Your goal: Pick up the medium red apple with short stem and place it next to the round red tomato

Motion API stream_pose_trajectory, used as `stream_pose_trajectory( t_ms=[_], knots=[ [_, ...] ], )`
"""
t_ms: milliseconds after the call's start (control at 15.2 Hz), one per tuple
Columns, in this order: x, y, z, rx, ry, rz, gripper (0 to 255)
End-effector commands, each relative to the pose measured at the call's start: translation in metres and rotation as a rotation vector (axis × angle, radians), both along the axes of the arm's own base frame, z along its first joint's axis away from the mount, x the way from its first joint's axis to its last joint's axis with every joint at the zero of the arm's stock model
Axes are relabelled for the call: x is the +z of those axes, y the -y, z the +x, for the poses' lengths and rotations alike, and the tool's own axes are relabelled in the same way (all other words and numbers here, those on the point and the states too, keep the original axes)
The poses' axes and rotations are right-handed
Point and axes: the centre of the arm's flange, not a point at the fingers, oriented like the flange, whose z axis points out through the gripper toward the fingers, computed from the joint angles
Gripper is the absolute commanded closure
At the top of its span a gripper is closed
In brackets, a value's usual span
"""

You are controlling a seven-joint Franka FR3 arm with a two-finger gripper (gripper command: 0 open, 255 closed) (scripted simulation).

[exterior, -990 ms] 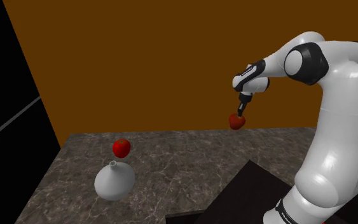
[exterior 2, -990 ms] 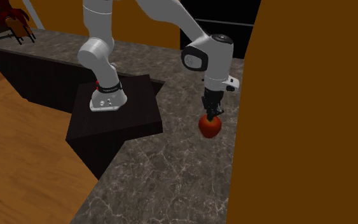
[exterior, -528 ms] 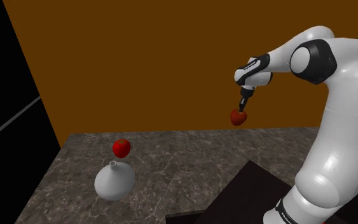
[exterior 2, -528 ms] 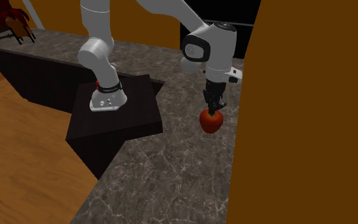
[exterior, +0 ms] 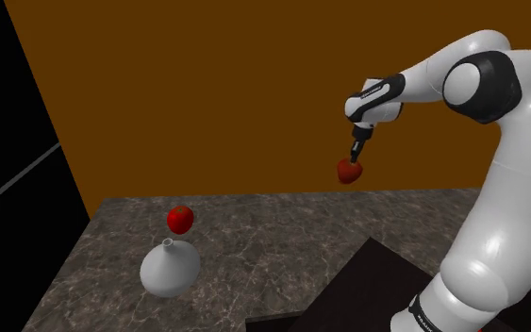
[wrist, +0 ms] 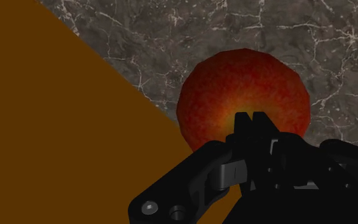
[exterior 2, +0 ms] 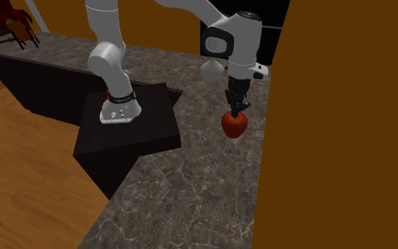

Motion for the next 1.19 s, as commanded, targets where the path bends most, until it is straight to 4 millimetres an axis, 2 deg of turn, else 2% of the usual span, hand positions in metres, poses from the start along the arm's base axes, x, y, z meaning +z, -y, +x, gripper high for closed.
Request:
stream_pose_trajectory(
  t_ms=[0, 1122],
  knots=[
    [0.003, -0.028, 0.008, -0.001, 0.0, 0.0, 255],
    [0.004, -0.242, 0.074, -0.001, 0.0, 0.0, 255]
  ],
)
